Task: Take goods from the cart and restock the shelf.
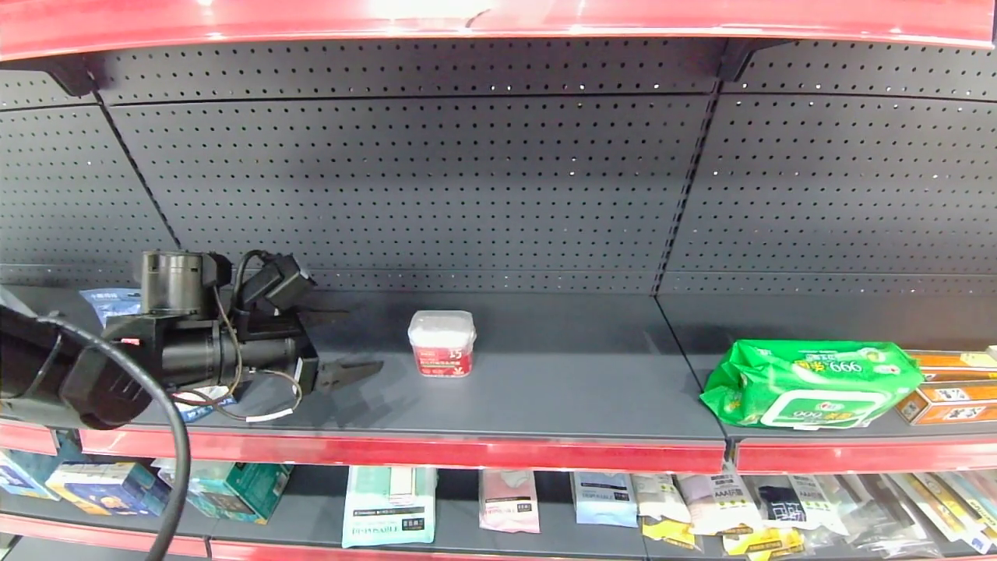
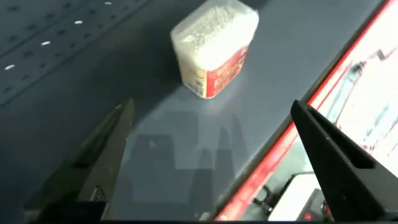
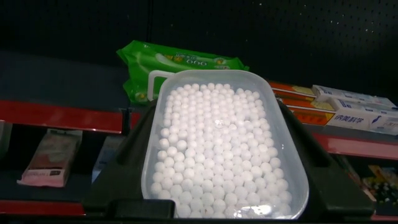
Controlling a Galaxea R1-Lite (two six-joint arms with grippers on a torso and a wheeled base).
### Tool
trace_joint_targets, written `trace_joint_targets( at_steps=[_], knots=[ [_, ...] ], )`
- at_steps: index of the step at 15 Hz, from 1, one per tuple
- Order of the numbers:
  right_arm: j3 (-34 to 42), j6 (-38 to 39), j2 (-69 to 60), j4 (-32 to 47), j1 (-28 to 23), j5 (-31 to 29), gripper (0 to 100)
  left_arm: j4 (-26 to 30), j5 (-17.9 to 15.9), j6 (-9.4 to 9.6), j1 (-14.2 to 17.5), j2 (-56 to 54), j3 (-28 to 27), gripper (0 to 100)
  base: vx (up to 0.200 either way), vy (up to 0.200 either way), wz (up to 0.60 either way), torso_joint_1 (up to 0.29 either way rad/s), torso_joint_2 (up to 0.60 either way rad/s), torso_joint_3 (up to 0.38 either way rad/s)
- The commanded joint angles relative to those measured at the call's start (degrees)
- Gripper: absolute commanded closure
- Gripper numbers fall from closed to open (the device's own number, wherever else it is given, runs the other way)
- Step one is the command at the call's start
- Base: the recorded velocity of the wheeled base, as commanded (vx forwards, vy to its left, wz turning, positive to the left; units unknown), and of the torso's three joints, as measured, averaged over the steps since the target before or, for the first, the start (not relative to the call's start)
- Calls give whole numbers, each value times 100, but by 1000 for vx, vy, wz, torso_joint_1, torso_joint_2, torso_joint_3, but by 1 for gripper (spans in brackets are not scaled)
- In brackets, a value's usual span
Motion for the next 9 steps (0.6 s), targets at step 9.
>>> trace_joint_targets(
  at_steps=[9],
  knots=[
    [43,-23,2,-4,-27,-10,100,-11,-791,394,-262,1263,-1058,0,0,0,0,0,0,0]
  ],
)
